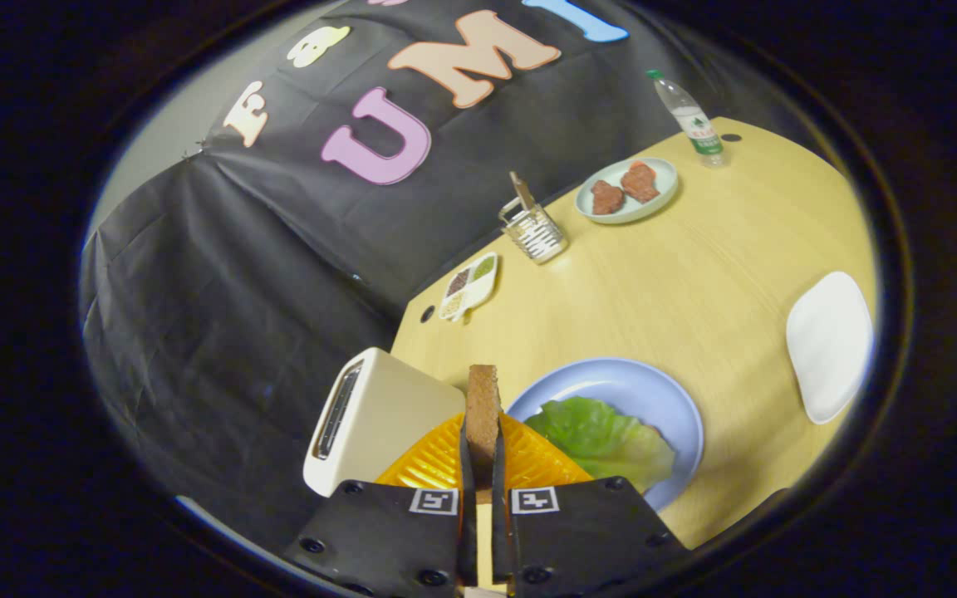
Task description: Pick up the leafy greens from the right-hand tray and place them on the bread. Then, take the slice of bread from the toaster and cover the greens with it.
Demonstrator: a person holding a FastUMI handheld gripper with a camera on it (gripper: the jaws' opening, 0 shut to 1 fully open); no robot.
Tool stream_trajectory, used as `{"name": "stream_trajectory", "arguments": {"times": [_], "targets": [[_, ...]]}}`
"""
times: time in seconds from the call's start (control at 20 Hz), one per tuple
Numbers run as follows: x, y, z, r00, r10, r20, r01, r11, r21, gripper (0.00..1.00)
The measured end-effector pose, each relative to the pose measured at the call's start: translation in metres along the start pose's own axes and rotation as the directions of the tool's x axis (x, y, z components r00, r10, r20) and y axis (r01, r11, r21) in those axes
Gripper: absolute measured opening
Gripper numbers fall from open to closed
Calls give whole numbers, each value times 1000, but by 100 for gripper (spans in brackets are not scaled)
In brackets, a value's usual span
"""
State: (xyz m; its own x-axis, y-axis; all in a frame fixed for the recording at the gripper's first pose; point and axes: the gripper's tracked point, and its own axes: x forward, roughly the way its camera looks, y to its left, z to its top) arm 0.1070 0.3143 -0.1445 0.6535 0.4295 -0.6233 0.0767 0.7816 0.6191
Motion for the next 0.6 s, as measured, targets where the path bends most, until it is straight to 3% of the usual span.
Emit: {"name": "stream_trajectory", "arguments": {"times": [0.2, 0.4, 0.45, 0.55, 0.6], "targets": [[3, -39, -4, 997, -78, 1, 78, 997, 11, 9], [-1, -60, -14, 990, -143, -18, 142, 988, -55, 13], [-1, -61, -15, 989, -147, -17, 145, 987, -76, 18], [0, -61, -15, 989, -149, -12, 148, 985, -88, 19], [1, -64, -17, 986, -164, -14, 161, 981, -105, 27]]}}
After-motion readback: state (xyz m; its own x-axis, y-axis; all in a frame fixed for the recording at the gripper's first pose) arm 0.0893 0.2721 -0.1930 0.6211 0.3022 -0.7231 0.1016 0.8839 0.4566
